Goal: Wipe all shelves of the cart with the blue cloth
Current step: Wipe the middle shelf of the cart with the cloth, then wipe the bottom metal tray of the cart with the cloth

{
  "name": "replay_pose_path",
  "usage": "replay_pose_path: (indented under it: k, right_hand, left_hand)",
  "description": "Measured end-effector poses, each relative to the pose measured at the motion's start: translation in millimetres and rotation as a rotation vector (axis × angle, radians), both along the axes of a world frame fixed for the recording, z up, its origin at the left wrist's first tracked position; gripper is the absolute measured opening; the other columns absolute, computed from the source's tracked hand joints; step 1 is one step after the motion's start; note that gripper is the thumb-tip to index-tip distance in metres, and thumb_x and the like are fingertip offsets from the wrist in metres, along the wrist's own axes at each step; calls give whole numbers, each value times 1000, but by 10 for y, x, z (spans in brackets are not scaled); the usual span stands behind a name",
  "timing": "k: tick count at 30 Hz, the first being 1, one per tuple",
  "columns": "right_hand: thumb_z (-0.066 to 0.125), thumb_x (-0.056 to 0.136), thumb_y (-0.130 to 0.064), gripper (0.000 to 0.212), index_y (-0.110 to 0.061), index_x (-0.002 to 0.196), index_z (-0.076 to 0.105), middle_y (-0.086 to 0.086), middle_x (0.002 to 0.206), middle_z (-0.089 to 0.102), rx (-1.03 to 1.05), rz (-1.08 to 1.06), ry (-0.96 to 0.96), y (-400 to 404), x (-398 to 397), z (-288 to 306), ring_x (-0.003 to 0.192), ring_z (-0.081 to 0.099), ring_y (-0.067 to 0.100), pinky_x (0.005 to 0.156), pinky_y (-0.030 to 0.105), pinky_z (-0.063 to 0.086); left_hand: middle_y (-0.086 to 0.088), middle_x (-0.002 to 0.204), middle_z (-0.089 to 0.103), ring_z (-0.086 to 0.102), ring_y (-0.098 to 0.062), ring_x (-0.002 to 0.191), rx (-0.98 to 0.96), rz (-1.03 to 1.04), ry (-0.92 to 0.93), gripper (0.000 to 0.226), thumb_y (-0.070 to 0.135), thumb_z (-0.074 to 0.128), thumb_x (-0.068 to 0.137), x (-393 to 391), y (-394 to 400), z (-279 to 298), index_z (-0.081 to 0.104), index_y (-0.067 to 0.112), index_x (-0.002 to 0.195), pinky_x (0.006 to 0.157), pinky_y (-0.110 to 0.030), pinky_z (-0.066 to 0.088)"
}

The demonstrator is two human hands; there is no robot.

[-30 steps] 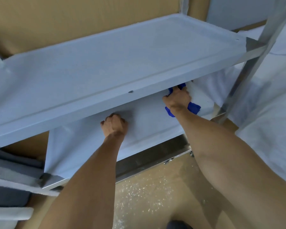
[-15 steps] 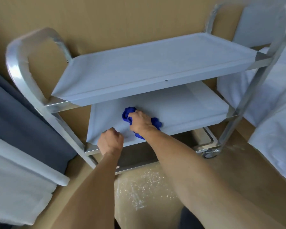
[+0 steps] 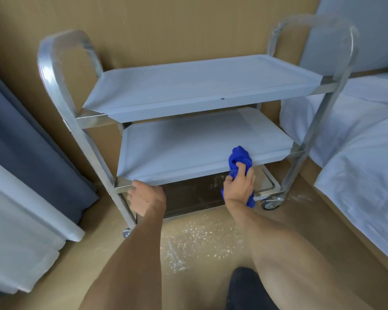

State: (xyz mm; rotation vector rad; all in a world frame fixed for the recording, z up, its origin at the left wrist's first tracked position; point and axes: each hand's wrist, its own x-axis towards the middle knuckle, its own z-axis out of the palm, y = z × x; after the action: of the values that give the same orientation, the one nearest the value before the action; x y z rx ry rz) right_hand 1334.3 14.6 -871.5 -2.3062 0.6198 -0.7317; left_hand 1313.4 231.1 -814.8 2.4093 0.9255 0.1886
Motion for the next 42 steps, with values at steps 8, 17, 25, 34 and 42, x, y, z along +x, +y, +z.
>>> replay_pose_path:
  k: [8,17,25,34,42]
  right_hand:
    - [64,78,-4,52,-11,128,53,20,134,41,7,96,-106,286,-5,-570,121,43,34,98,44,43]
    - [60,85,-3,52,-12,136,52,14,127,47,181,436,132,1359,61,-1281,118,46,31,98,41,42]
    - [65,81,-4,58,-17,136,53,15,126,51,-29,703,213,2407,759,-1445,110,48,35,92,44,44]
    - [51,92,-27,25,-24,117,54,4,133,45,-455,643,337,3204,1184,-2062,129,35,25,95,46,34]
    - [51,91,-29,33,-20,122,57,9,153,36,-298,654,371,2903,1036,-2024,139,33,28,104,47,31]
  left_hand:
    - [-23,121,45,51,-41,110,-235,304,-29,42,17,51,92,-134,422,-916,31,3,127,93,-47,44]
    - [-17,145,38,46,-35,125,-142,216,-218,63,34,39,98,317,848,-1038,16,5,150,98,-42,39]
    - [-16,100,60,57,-38,95,-54,236,-323,28,40,40,96,639,1163,-1369,36,13,94,73,-35,37]
    - [-2,64,48,43,-26,63,42,239,-500,40,54,32,73,927,1482,-1906,45,16,71,60,-32,33]
    - [-3,73,55,50,-23,68,-142,296,-471,54,65,33,71,889,1333,-1849,53,15,76,66,-33,43]
